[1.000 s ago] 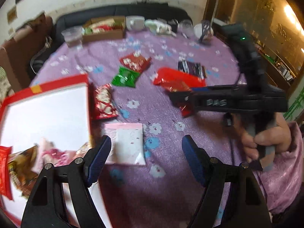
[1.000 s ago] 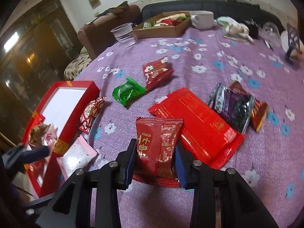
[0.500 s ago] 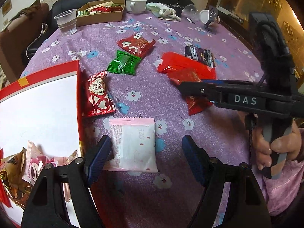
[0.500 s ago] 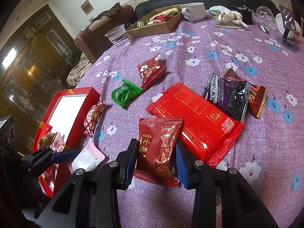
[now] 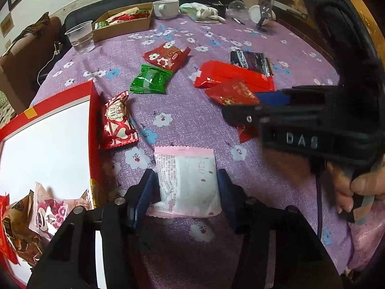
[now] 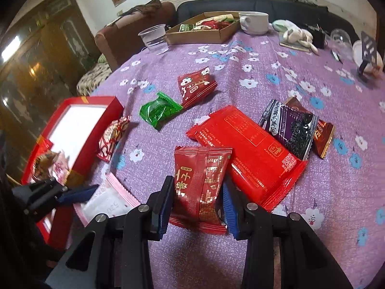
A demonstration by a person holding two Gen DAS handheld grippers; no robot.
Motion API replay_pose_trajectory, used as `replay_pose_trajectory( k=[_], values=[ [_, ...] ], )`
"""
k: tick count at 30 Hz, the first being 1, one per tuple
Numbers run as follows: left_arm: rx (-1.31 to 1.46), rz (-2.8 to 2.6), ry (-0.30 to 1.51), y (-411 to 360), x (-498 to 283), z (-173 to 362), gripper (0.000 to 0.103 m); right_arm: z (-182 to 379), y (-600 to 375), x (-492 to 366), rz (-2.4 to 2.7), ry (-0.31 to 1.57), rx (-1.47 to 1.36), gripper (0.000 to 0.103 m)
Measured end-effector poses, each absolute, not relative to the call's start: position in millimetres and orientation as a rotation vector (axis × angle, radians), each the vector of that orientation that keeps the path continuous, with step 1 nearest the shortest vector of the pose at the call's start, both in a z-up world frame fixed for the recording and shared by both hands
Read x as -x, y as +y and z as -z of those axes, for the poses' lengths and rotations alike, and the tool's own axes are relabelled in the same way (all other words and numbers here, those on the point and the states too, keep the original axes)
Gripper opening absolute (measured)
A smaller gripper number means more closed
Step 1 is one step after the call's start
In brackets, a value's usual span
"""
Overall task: Organize snacks
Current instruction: 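Grasp the dark red packet with right gripper while left grasps white-pink packet, then carry both packets into the tray and open both grippers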
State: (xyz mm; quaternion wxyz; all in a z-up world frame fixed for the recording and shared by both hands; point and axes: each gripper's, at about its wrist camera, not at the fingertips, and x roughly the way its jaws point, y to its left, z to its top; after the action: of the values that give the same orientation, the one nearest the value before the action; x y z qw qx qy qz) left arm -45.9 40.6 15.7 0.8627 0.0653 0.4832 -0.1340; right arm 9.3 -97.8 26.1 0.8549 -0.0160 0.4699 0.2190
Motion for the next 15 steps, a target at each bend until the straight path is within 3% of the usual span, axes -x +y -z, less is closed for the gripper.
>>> replay_pose_trajectory(
  k=[15],
  values=[
    [-0.051,0.251,0.970,44,58,-21,0.045,-31,-105,-10,-0.531,1.009,-0.067,0.037]
  ],
)
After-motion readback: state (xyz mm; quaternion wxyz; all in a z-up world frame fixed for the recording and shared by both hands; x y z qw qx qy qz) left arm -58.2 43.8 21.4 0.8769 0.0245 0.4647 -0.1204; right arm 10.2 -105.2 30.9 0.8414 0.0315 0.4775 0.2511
